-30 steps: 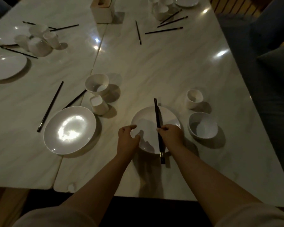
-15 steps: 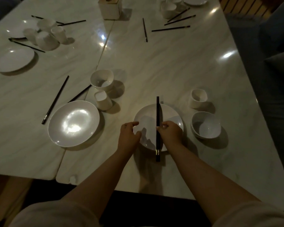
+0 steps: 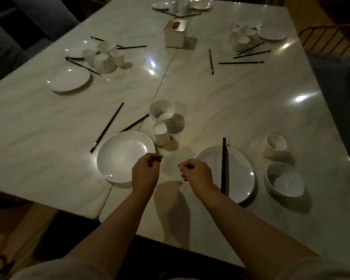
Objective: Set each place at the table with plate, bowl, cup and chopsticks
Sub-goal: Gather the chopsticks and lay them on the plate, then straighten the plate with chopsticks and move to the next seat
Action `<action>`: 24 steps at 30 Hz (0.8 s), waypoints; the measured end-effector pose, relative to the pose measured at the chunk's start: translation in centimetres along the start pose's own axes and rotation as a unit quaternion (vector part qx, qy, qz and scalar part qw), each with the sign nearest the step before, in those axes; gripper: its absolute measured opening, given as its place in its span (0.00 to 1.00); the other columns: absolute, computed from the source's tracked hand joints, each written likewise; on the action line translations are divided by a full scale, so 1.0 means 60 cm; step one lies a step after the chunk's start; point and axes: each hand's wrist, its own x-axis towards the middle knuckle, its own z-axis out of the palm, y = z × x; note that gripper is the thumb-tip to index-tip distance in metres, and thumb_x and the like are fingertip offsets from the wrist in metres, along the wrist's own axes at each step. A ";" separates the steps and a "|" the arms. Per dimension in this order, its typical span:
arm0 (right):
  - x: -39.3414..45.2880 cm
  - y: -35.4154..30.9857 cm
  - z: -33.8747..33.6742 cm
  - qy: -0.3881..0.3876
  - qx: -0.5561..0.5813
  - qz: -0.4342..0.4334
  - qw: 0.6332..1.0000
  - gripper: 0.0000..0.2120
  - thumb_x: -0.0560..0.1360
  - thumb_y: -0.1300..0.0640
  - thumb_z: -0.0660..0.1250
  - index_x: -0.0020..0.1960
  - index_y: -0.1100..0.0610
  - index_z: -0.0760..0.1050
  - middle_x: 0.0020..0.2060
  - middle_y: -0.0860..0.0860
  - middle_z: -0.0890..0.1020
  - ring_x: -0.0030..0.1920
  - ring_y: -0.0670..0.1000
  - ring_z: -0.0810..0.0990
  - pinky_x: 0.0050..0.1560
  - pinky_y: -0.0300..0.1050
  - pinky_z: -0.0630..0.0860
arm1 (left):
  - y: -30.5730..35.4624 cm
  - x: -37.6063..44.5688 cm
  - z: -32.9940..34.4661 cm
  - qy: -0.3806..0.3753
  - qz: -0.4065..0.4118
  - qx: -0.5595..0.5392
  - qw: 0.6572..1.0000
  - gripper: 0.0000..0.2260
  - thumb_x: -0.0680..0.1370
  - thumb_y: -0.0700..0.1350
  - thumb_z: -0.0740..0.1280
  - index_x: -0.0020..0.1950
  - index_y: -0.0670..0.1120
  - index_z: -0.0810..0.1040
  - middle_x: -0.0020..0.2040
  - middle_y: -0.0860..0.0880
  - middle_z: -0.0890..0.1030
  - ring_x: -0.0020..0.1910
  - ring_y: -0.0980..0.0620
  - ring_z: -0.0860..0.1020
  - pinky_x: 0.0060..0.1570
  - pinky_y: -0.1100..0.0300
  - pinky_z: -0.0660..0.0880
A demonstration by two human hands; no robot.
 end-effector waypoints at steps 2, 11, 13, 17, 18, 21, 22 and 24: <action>0.006 -0.022 0.033 -0.002 0.002 0.009 1.000 0.06 0.75 0.59 0.66 0.48 0.56 0.82 0.43 0.54 0.84 0.44 0.54 0.83 0.54 0.53 0.80 | -0.019 0.028 -0.038 0.005 -0.018 -0.012 1.000 0.11 0.78 0.39 0.61 0.51 0.48 0.82 0.47 0.54 0.82 0.47 0.57 0.78 0.53 0.62 0.73; 0.039 -0.086 0.203 0.117 0.011 0.099 0.988 0.18 0.73 0.59 0.66 0.62 0.56 0.74 0.57 0.56 0.80 0.57 0.58 0.78 0.59 0.53 0.76 | -0.153 0.181 -0.193 -0.004 -0.034 0.079 0.996 0.12 0.76 0.40 0.66 0.58 0.48 0.79 0.66 0.45 0.70 0.65 0.46 0.70 0.64 0.53 0.72; 0.042 -0.088 0.234 0.137 0.014 0.118 0.983 0.19 0.73 0.61 0.64 0.64 0.57 0.72 0.57 0.57 0.80 0.57 0.58 0.78 0.56 0.50 0.76 | -0.182 0.206 -0.213 -0.035 -0.063 0.057 0.996 0.15 0.77 0.44 0.67 0.63 0.47 0.76 0.67 0.43 0.70 0.63 0.45 0.73 0.60 0.49 0.75; 0.039 -0.092 0.274 0.168 0.016 0.162 0.972 0.16 0.76 0.61 0.61 0.63 0.58 0.74 0.55 0.57 0.81 0.54 0.58 0.79 0.50 0.47 0.75 | -0.210 0.225 -0.235 -0.095 -0.082 0.011 0.992 0.22 0.76 0.38 0.66 0.70 0.46 0.69 0.63 0.44 0.76 0.58 0.46 0.77 0.57 0.49 0.77; 0.038 -0.090 0.281 0.175 0.017 0.167 0.970 0.16 0.75 0.61 0.61 0.62 0.57 0.74 0.54 0.57 0.81 0.53 0.58 0.80 0.51 0.48 0.77 | -0.213 0.226 -0.237 -0.103 -0.080 0.022 0.991 0.22 0.77 0.38 0.65 0.71 0.46 0.69 0.62 0.44 0.76 0.58 0.45 0.77 0.58 0.52 0.76; 0.032 -0.092 0.299 0.180 0.011 0.175 0.968 0.14 0.74 0.59 0.61 0.59 0.56 0.75 0.51 0.56 0.82 0.49 0.57 0.81 0.48 0.49 0.78 | -0.219 0.230 -0.241 -0.102 -0.066 0.039 0.992 0.20 0.78 0.39 0.65 0.70 0.45 0.71 0.61 0.42 0.77 0.56 0.45 0.78 0.52 0.58 0.73; 0.030 -0.092 0.303 0.180 0.007 0.175 0.968 0.15 0.74 0.60 0.61 0.59 0.56 0.75 0.51 0.56 0.82 0.49 0.57 0.81 0.48 0.49 0.79 | -0.221 0.230 -0.245 -0.099 -0.065 0.039 0.992 0.20 0.77 0.39 0.64 0.69 0.44 0.71 0.61 0.42 0.77 0.56 0.45 0.78 0.51 0.59 0.73; 0.024 -0.096 0.312 0.173 0.011 0.173 0.970 0.16 0.73 0.62 0.61 0.60 0.57 0.74 0.52 0.56 0.82 0.49 0.57 0.80 0.46 0.48 0.78 | -0.227 0.235 -0.256 -0.084 -0.068 0.035 0.993 0.20 0.77 0.37 0.64 0.69 0.43 0.72 0.60 0.42 0.78 0.55 0.45 0.78 0.50 0.59 0.74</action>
